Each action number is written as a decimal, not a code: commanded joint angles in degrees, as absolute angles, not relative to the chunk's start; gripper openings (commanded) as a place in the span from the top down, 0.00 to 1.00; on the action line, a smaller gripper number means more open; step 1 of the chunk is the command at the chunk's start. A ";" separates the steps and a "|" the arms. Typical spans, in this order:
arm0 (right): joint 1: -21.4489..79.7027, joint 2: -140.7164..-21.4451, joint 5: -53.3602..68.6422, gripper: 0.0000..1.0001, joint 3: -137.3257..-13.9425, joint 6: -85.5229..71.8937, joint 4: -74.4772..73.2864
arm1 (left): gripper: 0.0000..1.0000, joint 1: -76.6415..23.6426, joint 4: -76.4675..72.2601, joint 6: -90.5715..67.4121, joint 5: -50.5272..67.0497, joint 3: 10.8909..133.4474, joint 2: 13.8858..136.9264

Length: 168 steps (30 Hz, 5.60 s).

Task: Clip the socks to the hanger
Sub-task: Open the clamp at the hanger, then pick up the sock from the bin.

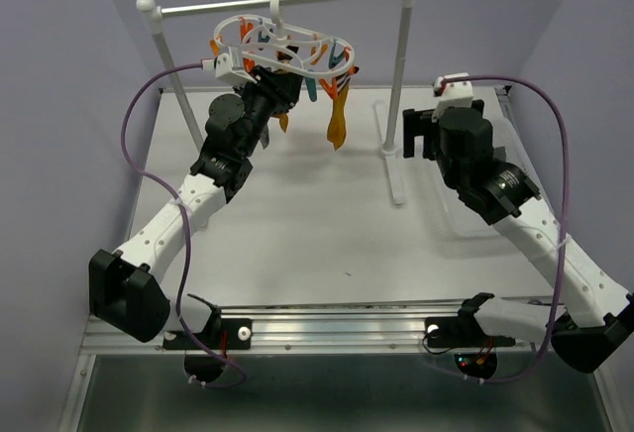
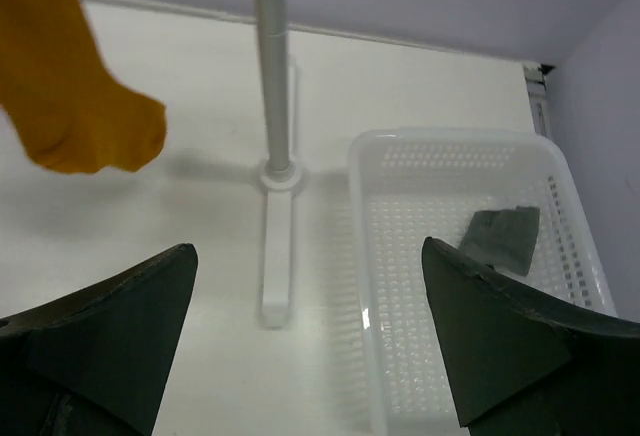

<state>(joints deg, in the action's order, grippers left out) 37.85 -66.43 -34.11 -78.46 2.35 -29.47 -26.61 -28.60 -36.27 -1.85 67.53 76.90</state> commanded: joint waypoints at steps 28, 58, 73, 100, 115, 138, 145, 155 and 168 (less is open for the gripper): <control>-8.79 -92.98 -12.04 0.12 -64.78 -18.71 -19.87 | 1.00 -26.54 -29.36 -37.35 -8.70 65.22 72.69; -8.79 -83.70 -1.24 0.99 -67.59 -18.80 -14.86 | 1.00 -26.46 -29.44 -36.21 -9.49 64.95 72.33; -11.43 -83.23 -3.16 0.99 -66.53 -21.89 -15.91 | 1.00 -26.46 -29.53 -35.42 -9.67 65.04 71.81; -11.95 -72.84 -14.77 0.99 -69.69 -26.37 -28.57 | 1.00 -26.46 -29.44 -36.38 -11.25 63.28 71.54; -11.95 -107.47 -18.72 0.78 -90.25 -22.53 -22.32 | 1.00 -26.63 -29.44 -37.88 -11.25 65.30 74.80; -13.44 -90.52 17.66 0.00 -76.90 79.17 -42.35 | 1.00 -26.63 -28.57 -34.19 -8.88 66.62 75.85; -15.46 -96.59 14.86 0.01 -73.24 87.18 -50.20 | 1.00 -26.98 -27.69 -34.02 -8.00 68.64 78.31; -19.68 -101.25 13.36 0.11 -69.79 87.63 -45.36 | 1.00 -28.21 -26.90 -33.14 -9.14 70.49 81.30; -21.62 -106.00 19.69 0.20 -69.87 86.93 -41.13 | 1.00 -29.44 -24.87 -32.17 -10.37 72.42 84.29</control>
<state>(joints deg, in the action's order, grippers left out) -21.34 -104.38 15.94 -69.80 86.61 -43.57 -28.91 -28.84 -33.43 -8.88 70.67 83.74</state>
